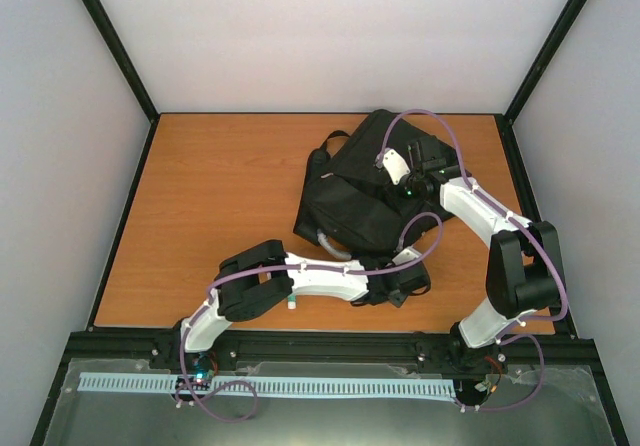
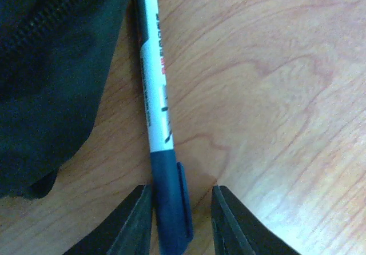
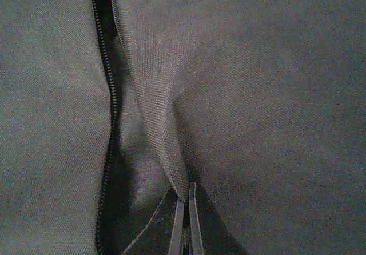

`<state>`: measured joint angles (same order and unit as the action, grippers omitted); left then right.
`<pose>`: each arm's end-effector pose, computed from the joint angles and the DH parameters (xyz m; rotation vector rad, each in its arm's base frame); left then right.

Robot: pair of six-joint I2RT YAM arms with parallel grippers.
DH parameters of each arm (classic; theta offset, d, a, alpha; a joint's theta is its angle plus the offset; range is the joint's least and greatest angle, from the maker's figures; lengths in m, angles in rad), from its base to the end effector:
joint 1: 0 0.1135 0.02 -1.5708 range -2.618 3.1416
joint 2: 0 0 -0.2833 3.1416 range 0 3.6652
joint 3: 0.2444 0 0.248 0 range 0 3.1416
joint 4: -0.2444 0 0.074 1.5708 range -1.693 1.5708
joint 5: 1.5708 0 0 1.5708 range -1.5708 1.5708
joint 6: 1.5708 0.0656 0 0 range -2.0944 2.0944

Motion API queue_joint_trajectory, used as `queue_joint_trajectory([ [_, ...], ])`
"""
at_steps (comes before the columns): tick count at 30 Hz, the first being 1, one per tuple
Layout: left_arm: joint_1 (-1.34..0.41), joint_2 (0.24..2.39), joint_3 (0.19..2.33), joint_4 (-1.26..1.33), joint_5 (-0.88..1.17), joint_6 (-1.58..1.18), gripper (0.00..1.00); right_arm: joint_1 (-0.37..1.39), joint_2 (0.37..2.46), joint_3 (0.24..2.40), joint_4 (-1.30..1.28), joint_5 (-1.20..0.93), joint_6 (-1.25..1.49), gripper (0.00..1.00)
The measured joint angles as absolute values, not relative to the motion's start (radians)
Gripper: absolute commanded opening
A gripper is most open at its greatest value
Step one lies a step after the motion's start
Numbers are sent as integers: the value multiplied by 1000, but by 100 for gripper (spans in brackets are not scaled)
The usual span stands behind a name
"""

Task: Pack the student bag
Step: Pick up the stationery from the center of the board.

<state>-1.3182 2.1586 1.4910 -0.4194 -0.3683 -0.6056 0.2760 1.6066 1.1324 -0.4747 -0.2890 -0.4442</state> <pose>0.1394 -0.4454 0.1277 0.7823 2.4388 -0.2453 0.3330 0.1137 0.2289 -0.9842 2.2842 0.2932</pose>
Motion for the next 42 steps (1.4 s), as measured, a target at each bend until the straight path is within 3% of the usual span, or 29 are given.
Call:
queue_joint_trajectory([
  [15,-1304,2166,1538,-495,-302,-598,12,274,1607,1132,-476,-295,-444,3],
  [26,-1320,1800,1108,-632,-231,-679,11,270,1607,1135,-478,-308,-442,3],
  [29,-1327,1704,1000,-675,-205,-711,12,270,1607,1138,-482,-311,-439,3],
  [34,-1328,1634,924,-738,-168,-739,32,270,1607,1138,-482,-315,-436,3],
  [42,-1309,1635,958,-817,-172,-712,33,270,1607,1138,-482,-315,-436,3],
])
